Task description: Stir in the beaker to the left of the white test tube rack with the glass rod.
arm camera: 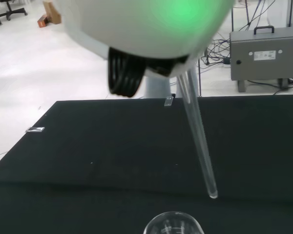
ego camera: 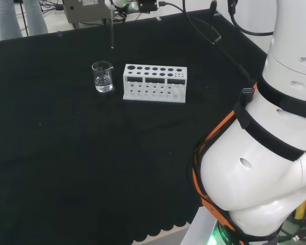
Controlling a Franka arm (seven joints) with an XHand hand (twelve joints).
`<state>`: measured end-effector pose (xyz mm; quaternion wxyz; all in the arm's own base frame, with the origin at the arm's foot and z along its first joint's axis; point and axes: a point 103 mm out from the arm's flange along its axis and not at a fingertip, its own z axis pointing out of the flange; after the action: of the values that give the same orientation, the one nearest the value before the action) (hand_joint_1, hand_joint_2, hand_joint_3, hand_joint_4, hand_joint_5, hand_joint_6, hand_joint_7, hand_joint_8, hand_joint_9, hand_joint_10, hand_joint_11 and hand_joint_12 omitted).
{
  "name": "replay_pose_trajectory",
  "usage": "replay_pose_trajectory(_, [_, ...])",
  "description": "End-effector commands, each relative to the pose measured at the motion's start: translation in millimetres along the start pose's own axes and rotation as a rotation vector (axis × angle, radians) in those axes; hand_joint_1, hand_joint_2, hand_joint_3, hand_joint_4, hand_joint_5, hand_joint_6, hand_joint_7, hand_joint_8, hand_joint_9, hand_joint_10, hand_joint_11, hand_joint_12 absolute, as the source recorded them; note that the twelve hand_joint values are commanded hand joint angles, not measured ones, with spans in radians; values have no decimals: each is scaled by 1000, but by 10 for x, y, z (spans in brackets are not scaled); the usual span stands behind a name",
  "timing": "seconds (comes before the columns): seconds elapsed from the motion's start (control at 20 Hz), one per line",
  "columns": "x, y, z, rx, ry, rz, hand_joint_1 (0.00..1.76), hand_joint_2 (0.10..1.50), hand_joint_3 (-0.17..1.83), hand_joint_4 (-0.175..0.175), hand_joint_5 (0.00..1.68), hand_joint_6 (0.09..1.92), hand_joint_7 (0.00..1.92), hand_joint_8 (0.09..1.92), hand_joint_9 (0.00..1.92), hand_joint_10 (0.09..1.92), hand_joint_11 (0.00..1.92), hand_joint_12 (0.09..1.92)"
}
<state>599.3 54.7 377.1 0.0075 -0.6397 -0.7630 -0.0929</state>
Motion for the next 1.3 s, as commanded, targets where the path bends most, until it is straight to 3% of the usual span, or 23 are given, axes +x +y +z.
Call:
replay_pose_trajectory(0.05, [116,113,160,28,17,-33,1230,434,987,-175,1401,603,1707,825,1920,599,1379,705])
replay_pose_trajectory(0.9, [254,165,581,95,24,-55,1231,433,987,-175,1404,598,1707,826,1920,602,1380,702])
replay_pose_trajectory(1.3, [113,305,884,138,57,-68,1231,433,987,-175,1404,596,1707,826,1920,604,1381,701])
